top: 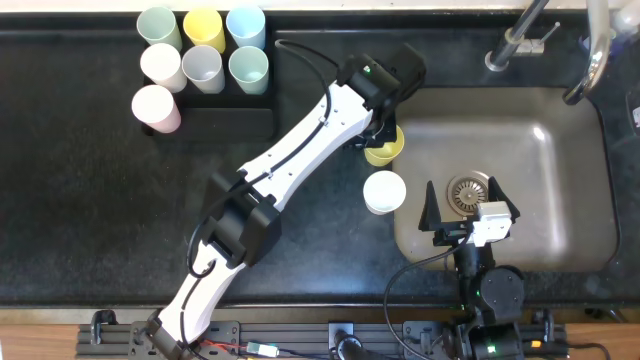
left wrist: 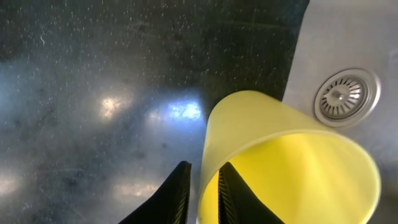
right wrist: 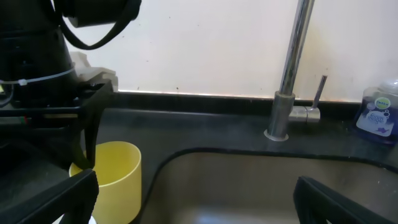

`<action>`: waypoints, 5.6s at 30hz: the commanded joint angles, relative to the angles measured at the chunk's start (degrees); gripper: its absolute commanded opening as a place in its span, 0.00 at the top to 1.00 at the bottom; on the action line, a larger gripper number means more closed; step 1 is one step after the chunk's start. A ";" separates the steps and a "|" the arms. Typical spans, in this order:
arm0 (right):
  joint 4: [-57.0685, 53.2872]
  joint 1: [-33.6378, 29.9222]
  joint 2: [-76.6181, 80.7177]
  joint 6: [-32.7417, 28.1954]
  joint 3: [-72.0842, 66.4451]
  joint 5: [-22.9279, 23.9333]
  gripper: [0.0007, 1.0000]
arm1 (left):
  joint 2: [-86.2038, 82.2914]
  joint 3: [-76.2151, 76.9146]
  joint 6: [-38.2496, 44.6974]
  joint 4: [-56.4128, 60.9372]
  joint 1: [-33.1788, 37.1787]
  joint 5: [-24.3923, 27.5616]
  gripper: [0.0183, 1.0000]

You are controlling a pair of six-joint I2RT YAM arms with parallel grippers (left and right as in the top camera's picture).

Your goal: Store Cups

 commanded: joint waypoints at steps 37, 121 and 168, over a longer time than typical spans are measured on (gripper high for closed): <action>0.28 -0.07 -0.33 -0.20 -0.74 0.20 0.00 | -34.14 -7.19 22.80 -8.96 38.91 -7.34 0.98; 0.31 -0.07 -0.33 -0.20 -0.74 0.20 0.00 | -22.82 -39.30 -43.50 14.64 38.95 -3.65 0.56; 0.28 -0.07 -0.33 -0.20 -0.74 0.20 0.00 | -130.03 -119.10 34.84 79.36 37.75 3.72 0.00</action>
